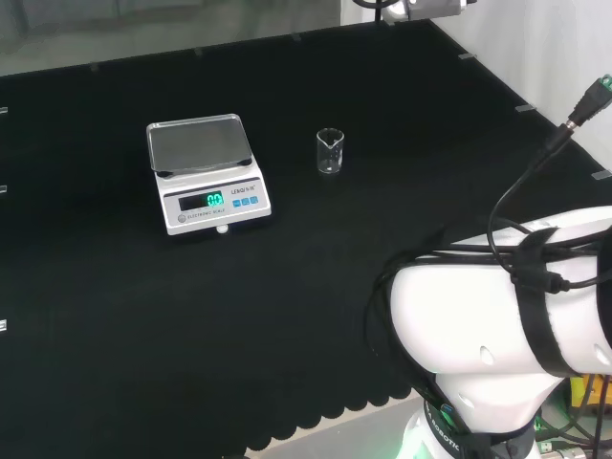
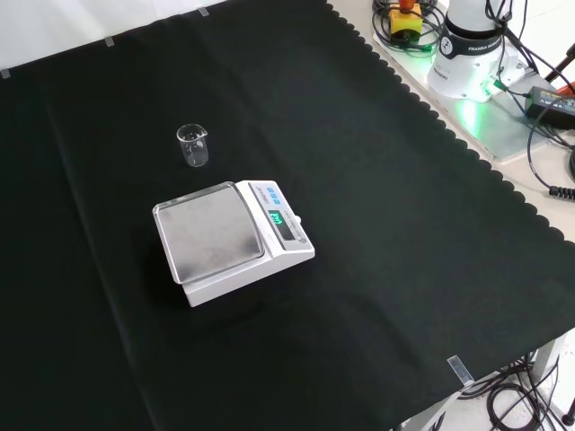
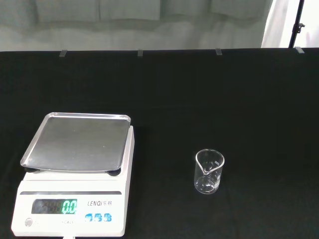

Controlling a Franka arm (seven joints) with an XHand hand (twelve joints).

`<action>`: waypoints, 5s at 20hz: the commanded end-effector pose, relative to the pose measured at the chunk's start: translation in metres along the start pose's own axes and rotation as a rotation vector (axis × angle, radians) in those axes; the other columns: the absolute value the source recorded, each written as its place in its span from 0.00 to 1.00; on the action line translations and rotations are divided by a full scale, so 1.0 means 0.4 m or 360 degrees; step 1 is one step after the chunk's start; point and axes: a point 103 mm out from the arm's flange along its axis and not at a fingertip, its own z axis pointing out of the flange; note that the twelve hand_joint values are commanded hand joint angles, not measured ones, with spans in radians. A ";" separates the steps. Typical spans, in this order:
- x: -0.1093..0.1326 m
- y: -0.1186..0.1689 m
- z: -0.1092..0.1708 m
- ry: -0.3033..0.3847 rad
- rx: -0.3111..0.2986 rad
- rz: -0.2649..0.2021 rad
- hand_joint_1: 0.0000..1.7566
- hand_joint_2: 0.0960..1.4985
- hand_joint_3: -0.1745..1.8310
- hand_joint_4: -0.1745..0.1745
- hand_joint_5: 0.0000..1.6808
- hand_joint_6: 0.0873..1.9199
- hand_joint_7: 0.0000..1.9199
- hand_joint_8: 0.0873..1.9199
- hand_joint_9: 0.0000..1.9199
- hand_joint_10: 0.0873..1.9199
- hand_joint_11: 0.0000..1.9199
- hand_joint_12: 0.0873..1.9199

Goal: Pick up the beaker.

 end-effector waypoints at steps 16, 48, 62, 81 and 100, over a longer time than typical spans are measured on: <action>-0.030 0.154 0.059 0.0034 0.0059 0.0032 0.12 0.76 0.05 0.16 0.05 0.00 0.00 0.12 0.00 0.23 0.00 0.76; -0.115 0.543 0.508 0.0177 0.0389 0.0015 0.18 0.74 0.04 0.13 0.10 0.00 0.00 0.16 0.00 0.26 0.00 0.76; -0.090 0.609 0.663 0.0197 0.0599 0.0016 0.19 0.74 0.04 0.13 0.10 0.00 0.00 0.17 0.00 0.26 0.00 0.76; -0.154 0.560 0.830 0.0318 0.0665 0.0097 0.20 0.74 0.04 0.14 0.09 0.00 0.00 0.15 0.00 0.24 0.00 0.75; -0.172 0.644 0.969 0.0360 0.0824 0.0158 0.26 0.71 0.02 0.16 0.11 0.00 0.00 0.24 0.00 0.34 0.00 0.78</action>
